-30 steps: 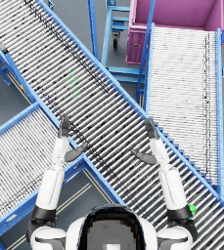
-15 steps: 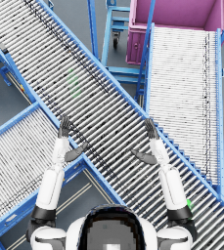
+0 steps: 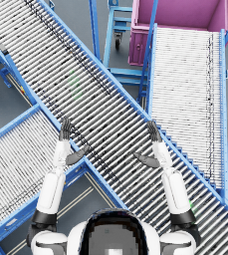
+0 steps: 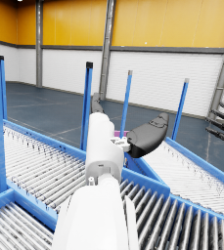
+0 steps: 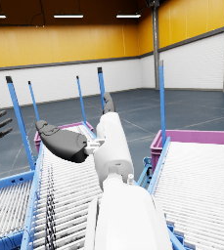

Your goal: Pick up the oil and place it on the left assembly line, put the cola on the right, and keep Sprite still

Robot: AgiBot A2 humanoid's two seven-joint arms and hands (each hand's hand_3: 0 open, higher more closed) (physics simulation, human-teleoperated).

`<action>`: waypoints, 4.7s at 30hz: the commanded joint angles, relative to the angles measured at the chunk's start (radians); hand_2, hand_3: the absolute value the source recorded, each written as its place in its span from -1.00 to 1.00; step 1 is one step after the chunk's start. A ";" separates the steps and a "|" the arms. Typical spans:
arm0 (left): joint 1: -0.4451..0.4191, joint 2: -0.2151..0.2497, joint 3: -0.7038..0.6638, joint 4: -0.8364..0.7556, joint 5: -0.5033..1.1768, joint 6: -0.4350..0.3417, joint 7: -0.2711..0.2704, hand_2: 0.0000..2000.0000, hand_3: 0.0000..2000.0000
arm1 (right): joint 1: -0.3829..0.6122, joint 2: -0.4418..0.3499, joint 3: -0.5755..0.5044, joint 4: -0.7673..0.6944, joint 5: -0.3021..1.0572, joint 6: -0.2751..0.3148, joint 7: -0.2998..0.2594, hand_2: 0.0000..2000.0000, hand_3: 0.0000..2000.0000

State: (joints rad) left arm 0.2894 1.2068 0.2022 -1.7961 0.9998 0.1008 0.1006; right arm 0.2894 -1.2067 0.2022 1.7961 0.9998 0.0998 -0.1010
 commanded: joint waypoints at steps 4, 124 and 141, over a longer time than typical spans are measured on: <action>0.020 0.014 0.018 0.022 0.000 -0.029 -0.028 -1.00 -1.00 | 0.007 -0.007 0.021 -0.021 0.000 -0.028 0.029 -1.00 -1.00; 0.225 0.143 -0.338 -0.059 0.514 -0.101 -0.101 -1.00 -1.00 | 0.103 -0.130 -0.399 0.124 0.469 -0.100 0.101 -1.00 -1.00; 0.245 0.143 -0.346 -0.059 0.513 -0.101 -0.101 -1.00 -1.00 | 0.114 -0.128 -0.398 0.127 0.469 -0.100 0.101 -1.00 -1.00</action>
State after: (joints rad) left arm 0.5161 1.3537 -0.1453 -1.8533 1.5133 0.0000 0.0000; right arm 0.3858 -1.3416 -0.1972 1.9194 1.4686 0.0000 0.0000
